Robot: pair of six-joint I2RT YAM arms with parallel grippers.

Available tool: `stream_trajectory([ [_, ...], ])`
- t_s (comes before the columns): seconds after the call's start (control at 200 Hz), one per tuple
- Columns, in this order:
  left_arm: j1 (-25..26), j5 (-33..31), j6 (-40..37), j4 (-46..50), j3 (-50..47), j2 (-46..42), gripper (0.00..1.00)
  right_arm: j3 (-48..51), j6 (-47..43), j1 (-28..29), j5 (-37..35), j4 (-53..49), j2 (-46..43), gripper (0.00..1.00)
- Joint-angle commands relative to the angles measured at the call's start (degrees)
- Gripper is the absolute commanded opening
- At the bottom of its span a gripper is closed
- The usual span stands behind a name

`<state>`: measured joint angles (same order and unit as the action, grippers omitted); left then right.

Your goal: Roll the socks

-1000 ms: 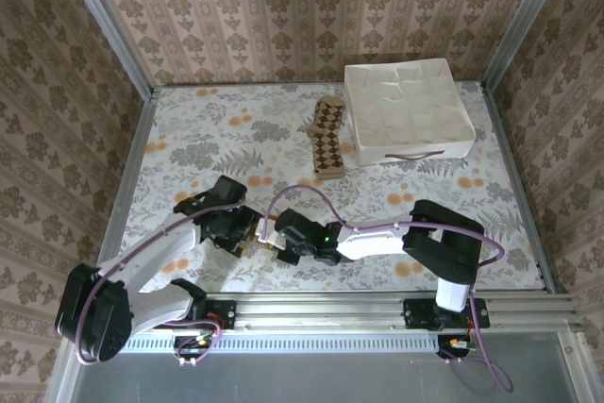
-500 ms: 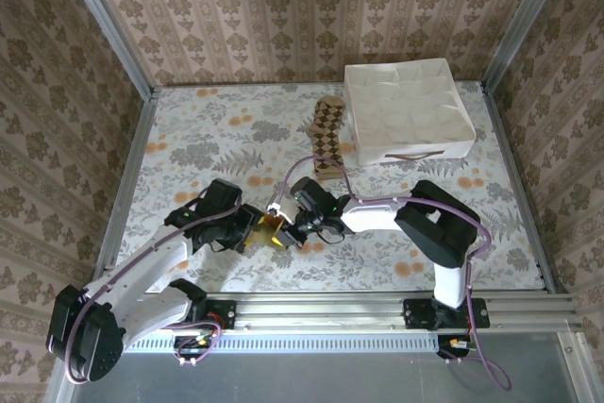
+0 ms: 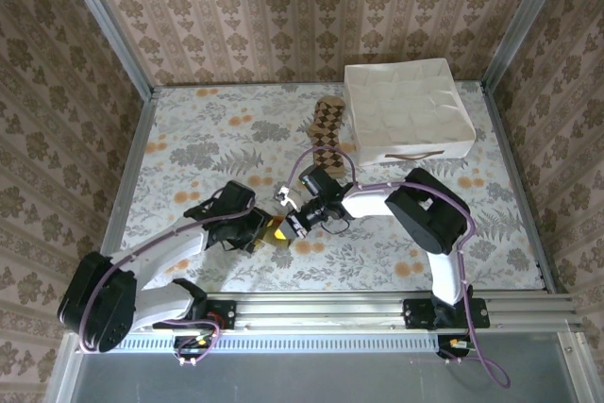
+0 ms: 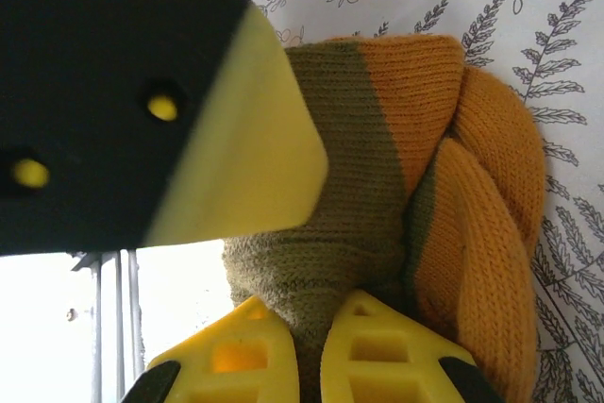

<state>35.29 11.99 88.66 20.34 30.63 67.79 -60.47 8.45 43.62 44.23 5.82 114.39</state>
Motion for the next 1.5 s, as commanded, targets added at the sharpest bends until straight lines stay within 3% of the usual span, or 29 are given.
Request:
stream_trajectory([
  [0.0, 0.74, -1.35, -0.68, -1.93, -1.34, 2.51, 0.54, 1.66, 2.80, -0.63, -5.60, -15.37, 6.56, 0.00],
  [0.07, 1.25, -2.28, -0.41, -0.68, -1.78, 4.00, 0.51, 0.59, 2.64, -0.67, -5.25, -16.56, 7.08, 0.00],
  [0.155, 1.80, -2.84, 0.56, 2.88, -1.80, 6.07, 0.38, 0.00, 1.98, -0.59, -5.20, -16.86, 6.64, 0.00],
  [0.205, 2.05, -2.21, 1.29, 5.55, -1.57, 7.79, 0.22, -0.10, 1.19, -0.47, -5.36, -16.70, 5.76, 0.00],
  [0.255, 2.48, -1.35, 2.39, 8.19, -1.45, 9.31, 0.00, 0.05, -0.48, 0.15, -5.99, -16.39, 4.19, 0.04],
  [0.36, 3.71, -0.82, 5.18, 12.10, -1.54, 9.54, 0.00, 2.28, -5.14, 2.10, -10.08, -13.57, -1.79, 0.17],
  [0.415, 4.01, -1.00, 6.43, 15.06, -1.01, 8.57, 0.00, 5.28, -7.65, 3.52, -13.87, -9.43, -6.61, 0.29],
  [0.58, 3.93, -2.50, 6.87, 23.61, 3.01, 6.74, 0.00, 19.92, -16.84, 11.24, -35.72, 10.10, -22.79, 0.52],
  [0.705, 3.86, -1.49, 6.97, 23.56, 4.15, 7.90, 0.00, 19.78, -22.70, 17.02, -45.97, 8.16, -24.79, 0.56],
  [0.92, 3.68, -0.91, 5.67, 21.61, 5.66, 11.31, 0.00, 15.76, -30.04, 24.66, -57.19, 8.25, -20.03, 0.56],
  [1.28, 3.12, -0.69, 3.68, 21.08, 6.76, 12.05, 0.00, 8.82, -36.27, 26.61, -64.27, 5.15, -10.75, 0.55],
  [1.35, 2.95, -0.98, 3.26, 21.51, 7.15, 11.68, 0.00, 8.27, -34.87, 26.61, -64.34, 3.18, -9.44, 0.49],
  [1.495, 2.44, -1.18, 2.14, 21.59, 7.67, 10.27, 0.00, 9.03, -30.59, 26.50, -64.53, -0.16, -7.78, 0.23],
])
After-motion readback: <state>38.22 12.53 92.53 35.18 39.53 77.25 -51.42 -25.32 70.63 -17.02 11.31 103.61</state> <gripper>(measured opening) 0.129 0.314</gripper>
